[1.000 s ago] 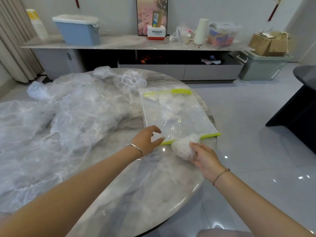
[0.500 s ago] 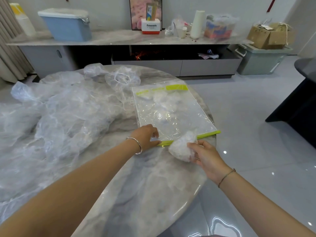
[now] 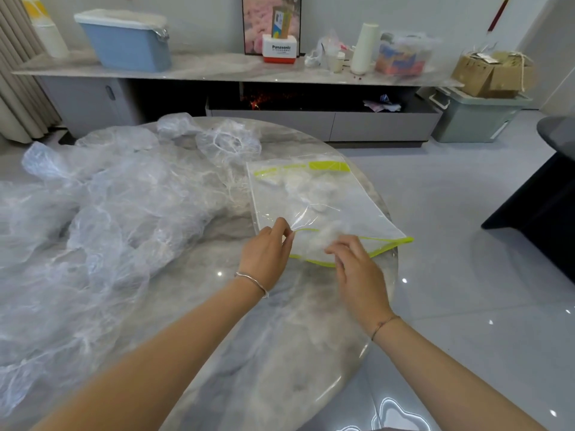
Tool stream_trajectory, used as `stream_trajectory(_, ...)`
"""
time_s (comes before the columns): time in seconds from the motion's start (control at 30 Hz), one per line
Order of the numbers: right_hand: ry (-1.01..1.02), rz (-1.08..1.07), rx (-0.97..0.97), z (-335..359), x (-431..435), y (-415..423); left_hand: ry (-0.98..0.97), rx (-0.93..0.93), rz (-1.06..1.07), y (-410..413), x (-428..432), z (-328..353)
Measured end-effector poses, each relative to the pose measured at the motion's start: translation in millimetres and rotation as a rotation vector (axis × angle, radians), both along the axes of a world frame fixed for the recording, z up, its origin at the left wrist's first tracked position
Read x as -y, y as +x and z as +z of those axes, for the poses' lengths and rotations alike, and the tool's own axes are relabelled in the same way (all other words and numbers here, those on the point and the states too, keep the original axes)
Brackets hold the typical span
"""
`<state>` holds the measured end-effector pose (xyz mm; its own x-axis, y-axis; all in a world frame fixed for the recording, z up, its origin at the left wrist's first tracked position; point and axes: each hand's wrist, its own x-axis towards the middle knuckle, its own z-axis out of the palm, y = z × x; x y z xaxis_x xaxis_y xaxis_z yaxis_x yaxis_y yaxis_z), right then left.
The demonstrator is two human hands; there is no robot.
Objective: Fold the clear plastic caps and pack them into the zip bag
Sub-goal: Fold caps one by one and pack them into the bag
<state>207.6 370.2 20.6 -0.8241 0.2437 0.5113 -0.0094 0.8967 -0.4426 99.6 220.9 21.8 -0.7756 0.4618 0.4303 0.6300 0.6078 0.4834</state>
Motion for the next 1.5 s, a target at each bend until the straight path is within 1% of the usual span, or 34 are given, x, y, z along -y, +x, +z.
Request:
stream_trajectory(0.07,0.069,0.026,0.188,-24.3,1.5,1.6,0.034,0.042,-0.012,2.0,0.7,-1.7)
stream_trajectory(0.13,0.107,0.075,0.284,-35.9,1.8,3.2,0.065,0.090,-0.009,4.9,1.5,-1.2)
stream_trajectory(0.2,0.100,0.048,0.252,-32.9,2.6,2.8,0.091,0.141,-0.015,5.7,2.0,-2.2)
stream_trajectory(0.4,0.042,-0.058,0.052,-9.6,0.5,3.6,0.209,0.259,-0.022,4.1,-0.2,-0.5)
stream_trajectory(0.5,0.046,-0.055,-0.040,-0.2,0.8,7.5,0.224,0.283,-0.022,3.4,-0.7,0.3)
stream_trajectory(0.57,0.068,-0.012,-0.059,0.5,2.3,10.3,0.220,0.270,-0.029,3.1,-0.7,0.1)
stream_trajectory(0.63,0.094,0.071,0.002,-7.8,2.5,13.6,0.212,0.268,-0.038,3.3,-0.5,-2.0)
stream_trajectory(0.73,0.107,0.154,0.192,-26.1,1.8,19.5,0.205,0.282,-0.055,4.0,0.6,-5.8)
stream_trajectory(0.8,0.101,0.181,0.278,-32.8,-0.2,21.7,0.178,0.278,-0.063,4.8,1.7,-7.4)
stream_trajectory(0.93,0.020,0.182,0.426,-35.0,-6.0,20.4,0.138,0.286,-0.068,6.9,4.0,-9.6)
stream_trajectory(1.07,0.106,0.169,0.614,-42.2,-11.7,19.0,0.110,0.284,-0.081,9.4,5.4,-14.6)
stream_trajectory(1.13,0.110,0.149,0.634,-40.8,-10.8,14.7,0.142,0.261,-0.135,9.9,6.7,-18.7)
stream_trajectory(1.23,0.101,0.129,0.662,-35.2,-9.5,-4.2,0.123,0.216,-0.200,7.6,9.4,-31.5)
stream_trajectory(1.33,0.155,0.126,0.640,-35.1,-12.0,-37.5,0.139,0.171,-0.221,7.5,13.5,-38.9)
stream_trajectory(1.43,0.226,0.085,0.712,-39.5,-16.0,-81.3,0.152,0.173,-0.250,8.1,15.7,-40.7)
stream_trajectory(1.5,0.276,0.027,0.724,-39.8,-16.9,-109.0,0.169,0.172,-0.251,6.6,15.1,-42.2)
